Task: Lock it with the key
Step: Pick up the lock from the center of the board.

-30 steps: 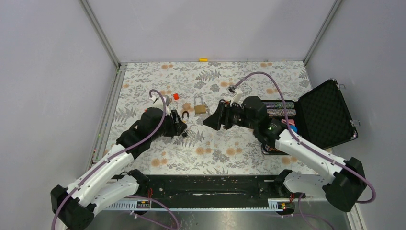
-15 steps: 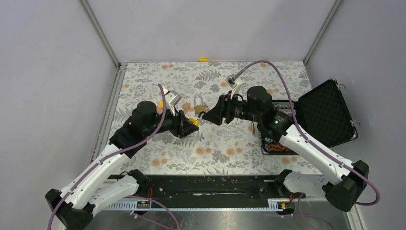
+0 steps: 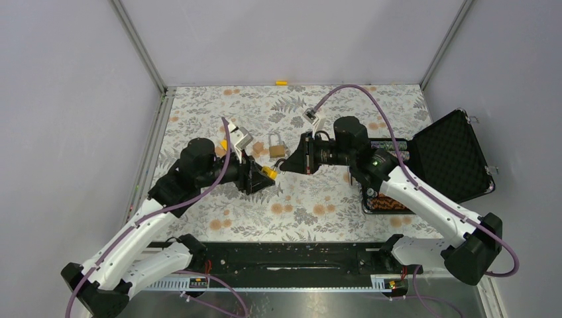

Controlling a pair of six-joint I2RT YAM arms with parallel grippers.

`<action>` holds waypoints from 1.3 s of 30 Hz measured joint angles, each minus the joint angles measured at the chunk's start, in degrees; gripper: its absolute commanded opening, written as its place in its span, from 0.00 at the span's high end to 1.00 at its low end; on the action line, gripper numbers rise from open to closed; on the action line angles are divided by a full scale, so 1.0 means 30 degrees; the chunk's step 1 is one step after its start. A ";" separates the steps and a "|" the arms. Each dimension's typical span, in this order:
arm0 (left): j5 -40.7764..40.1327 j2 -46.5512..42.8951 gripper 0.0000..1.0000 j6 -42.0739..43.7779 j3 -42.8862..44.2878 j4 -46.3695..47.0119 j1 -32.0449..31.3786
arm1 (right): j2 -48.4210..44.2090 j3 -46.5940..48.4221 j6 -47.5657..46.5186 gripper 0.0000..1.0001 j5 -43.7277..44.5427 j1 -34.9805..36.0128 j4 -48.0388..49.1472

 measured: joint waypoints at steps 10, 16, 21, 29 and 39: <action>0.0546 0.0138 0.01 0.0539 0.0787 -0.0262 -0.0022 | -0.0627 -0.0495 0.0867 1.00 -0.0095 0.0000 0.1027; 0.0248 -0.0270 0.01 0.0306 0.0321 0.2543 -0.0044 | -0.1355 -0.0823 0.2142 1.00 0.1064 -0.0007 0.1413; -0.0903 -0.0823 0.19 0.0095 -0.0772 0.5049 -0.0758 | -0.1938 -0.0823 0.3519 1.00 0.2273 -0.0007 0.1654; -0.3344 0.0080 0.46 0.0670 -0.0801 0.6761 -0.2222 | -0.2324 -0.0823 0.5960 1.00 0.3730 -0.0022 0.1741; -0.4335 0.0619 0.57 0.0852 -0.1617 0.8670 -0.2783 | -0.2951 -0.0911 0.7701 1.00 0.4255 -0.0321 0.1749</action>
